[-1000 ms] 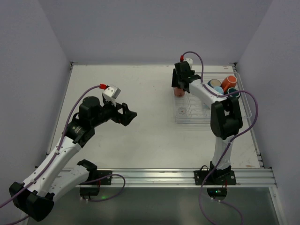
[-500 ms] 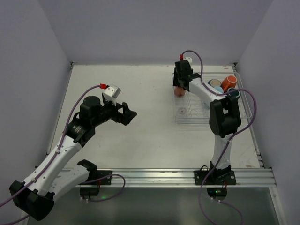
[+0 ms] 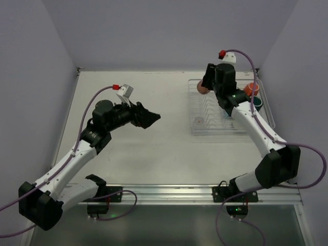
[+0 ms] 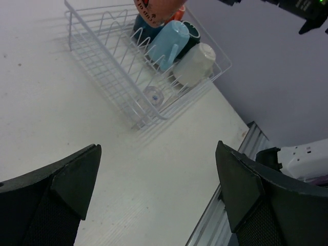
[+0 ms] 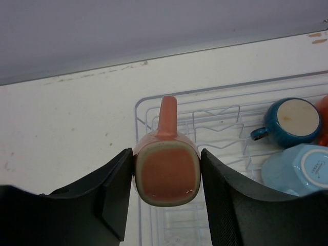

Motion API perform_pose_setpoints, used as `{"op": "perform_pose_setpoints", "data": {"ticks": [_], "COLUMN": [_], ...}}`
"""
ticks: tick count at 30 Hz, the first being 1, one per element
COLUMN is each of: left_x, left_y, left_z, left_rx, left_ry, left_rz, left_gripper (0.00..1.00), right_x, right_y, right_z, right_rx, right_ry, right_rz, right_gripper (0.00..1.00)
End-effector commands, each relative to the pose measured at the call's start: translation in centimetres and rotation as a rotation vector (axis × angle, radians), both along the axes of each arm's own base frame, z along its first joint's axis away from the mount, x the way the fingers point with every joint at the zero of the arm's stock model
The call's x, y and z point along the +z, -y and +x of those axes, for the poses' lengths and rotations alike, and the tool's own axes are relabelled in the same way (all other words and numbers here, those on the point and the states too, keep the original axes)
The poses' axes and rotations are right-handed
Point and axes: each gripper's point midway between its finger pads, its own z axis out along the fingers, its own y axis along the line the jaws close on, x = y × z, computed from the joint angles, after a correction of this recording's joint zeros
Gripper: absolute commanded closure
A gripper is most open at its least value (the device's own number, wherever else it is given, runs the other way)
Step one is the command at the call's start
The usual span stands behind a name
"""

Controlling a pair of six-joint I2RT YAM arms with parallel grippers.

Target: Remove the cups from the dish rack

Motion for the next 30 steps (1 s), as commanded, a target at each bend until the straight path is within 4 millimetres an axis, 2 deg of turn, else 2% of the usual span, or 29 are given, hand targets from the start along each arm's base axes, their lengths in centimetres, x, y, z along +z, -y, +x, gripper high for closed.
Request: {"op": "perform_pose_setpoints", "data": {"ticks": [1,2,3,4,5,6,7,9,11,12,13,17,21,25,27,28,30], "left_x": [2.8,2.0,2.1,3.0,2.1,2.1,2.7,1.9,1.0,1.4,0.9,1.3,2.4,2.5,2.5,2.5,2.6], "left_y": [2.7,3.4,3.8,4.2,4.9,5.3,6.1,7.4,8.9,9.3,9.9,11.0,11.6,12.4,12.5,12.5,12.3], "left_z": [0.4,0.7,0.9,1.1,1.6,1.7,1.6,2.4,2.8,3.0,3.3,3.6,3.4,3.0,3.0,3.2,3.1], "left_rx": [-0.086,-0.108,-0.118,-0.13,-0.133,-0.14,-0.162,-0.166,-0.176,-0.182,-0.178,-0.187,-0.209,-0.242,-0.241,-0.236,-0.232], "left_ry": [-0.016,-0.051,-0.06,-0.05,-0.081,-0.091,-0.086,-0.113,-0.143,-0.133,-0.149,-0.139,-0.117,-0.118,-0.11,-0.107,-0.091], "left_rz": [-0.208,-0.22,-0.245,-0.296,-0.303,-0.32,-0.352,-0.351,-0.351,-0.358,-0.36,-0.386,-0.432,-0.446,-0.451,-0.454,-0.464], "left_gripper": [0.0,0.0,0.0,0.0,0.0,0.0,0.02,0.04,0.05,0.06,0.08,0.14,0.27,0.52,0.59,0.69,0.83], "right_x": [3.1,3.3,2.8,4.3,4.5,4.3,5.4,5.1,6.3,5.2,5.2,4.5,3.3,2.0,1.4,1.3,1.0], "right_y": [-0.7,-1.8,-2.6,-3.3,-4.0,-5.5,-6.1,-7.1,-7.6,-8.1,-8.2,-9.2,-9.8,-10.4,-11.0,-11.6,-12.1], "right_z": [-2.0,-2.9,-3.6,-5.0,-5.7,-6.8,-7.8,-9.0,-10.0,-10.6,-10.9,-12.1,-12.4,-12.6,-12.9,-13.2,-13.6], "right_rx": [0.05,0.114,0.141,0.189,0.23,0.312,0.338,0.386,0.429,0.449,0.459,0.524,0.543,0.562,0.583,0.6,0.618], "right_ry": [0.112,0.112,0.111,0.145,0.149,0.147,0.161,0.157,0.194,0.157,0.158,0.131,0.094,0.057,0.034,0.023,0.011], "right_rz": [0.174,0.226,0.304,0.365,0.412,0.474,0.556,0.655,0.72,0.765,0.782,0.863,0.891,0.923,0.942,0.948,0.959], "right_gripper": [0.85,0.85,0.85,0.85,0.85,0.85,0.85,0.84,0.85,0.85,0.85,0.84,0.84,0.84,0.83,0.83,0.82]}}
